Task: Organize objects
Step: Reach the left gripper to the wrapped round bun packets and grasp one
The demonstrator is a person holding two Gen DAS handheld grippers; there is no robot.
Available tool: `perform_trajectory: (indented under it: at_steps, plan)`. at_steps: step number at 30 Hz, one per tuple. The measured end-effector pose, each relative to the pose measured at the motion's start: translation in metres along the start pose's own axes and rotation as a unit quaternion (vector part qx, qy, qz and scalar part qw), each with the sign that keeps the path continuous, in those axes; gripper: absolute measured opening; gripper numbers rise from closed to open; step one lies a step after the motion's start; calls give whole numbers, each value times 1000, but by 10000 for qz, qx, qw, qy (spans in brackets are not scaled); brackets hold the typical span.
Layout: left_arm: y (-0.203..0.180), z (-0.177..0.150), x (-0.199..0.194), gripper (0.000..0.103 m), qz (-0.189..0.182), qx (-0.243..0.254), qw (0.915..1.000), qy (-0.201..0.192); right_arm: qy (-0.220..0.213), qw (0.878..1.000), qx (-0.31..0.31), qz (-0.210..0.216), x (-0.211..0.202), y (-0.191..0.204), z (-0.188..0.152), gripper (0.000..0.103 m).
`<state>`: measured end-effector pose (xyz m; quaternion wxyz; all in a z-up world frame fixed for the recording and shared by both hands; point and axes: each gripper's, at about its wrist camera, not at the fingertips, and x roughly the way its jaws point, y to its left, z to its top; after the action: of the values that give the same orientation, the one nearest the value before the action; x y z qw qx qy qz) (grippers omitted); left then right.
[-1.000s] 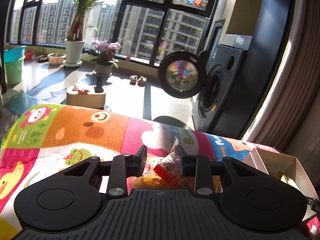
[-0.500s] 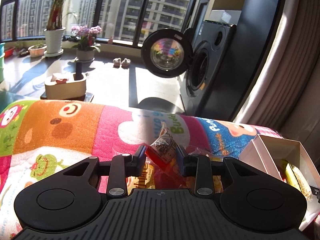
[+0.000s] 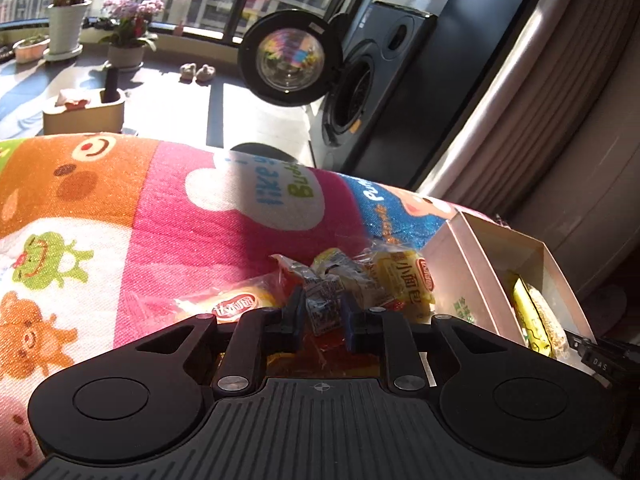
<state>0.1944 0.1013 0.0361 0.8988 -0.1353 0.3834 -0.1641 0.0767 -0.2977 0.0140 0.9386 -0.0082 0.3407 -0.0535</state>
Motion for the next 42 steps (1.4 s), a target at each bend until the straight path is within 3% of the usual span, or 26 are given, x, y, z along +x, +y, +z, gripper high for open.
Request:
perform_trajectory:
  at_steps: [5,9,11,14,18,22,25,27,31,34,36,38,42]
  plan:
    - [-44,-40,-24,22,250,946,9952,58,7,10000,-3,1,0,0,0,8]
    - [-72,-71,-12,24,392,1839,9807,541,14,10000,-4,-1,-1,1,0,8]
    - [-82,-83,-8,31,429,2129,9752,421,22,10000,8,6,-1,1,0,8]
    - [-86,-85,-6,35,251,2063,9774,380,36,10000,24,11,-1,1,0,8]
    - [-88,-93,-4,64,-172,1803,9832,216,50,10000,35,30,-1,1,1,8]
    - [-108,-110,-6,64,193,2581,9659,68,77,9999,87,67,0,0,1,9]
    - [-117,-113,-7,61,392,2618,9643,39,95,9998,126,94,0,-1,1,9]
    - [-114,-111,-9,42,141,2535,9672,121,122,9997,165,135,1,-2,1,10]
    - [-103,-101,-20,43,-191,2470,9684,290,143,9996,166,151,0,-2,0,10]
    - [-92,-85,-45,44,38,2541,9669,-222,152,9996,158,153,0,-1,1,10]
    - [-82,-74,-58,44,257,2676,9616,-552,158,9997,145,151,1,-1,1,10]
    - [-70,-59,-64,44,598,3007,9496,-648,166,9997,133,150,1,0,2,10]
    - [-45,-38,-49,44,923,3567,9294,-219,178,9997,130,142,1,0,3,10]
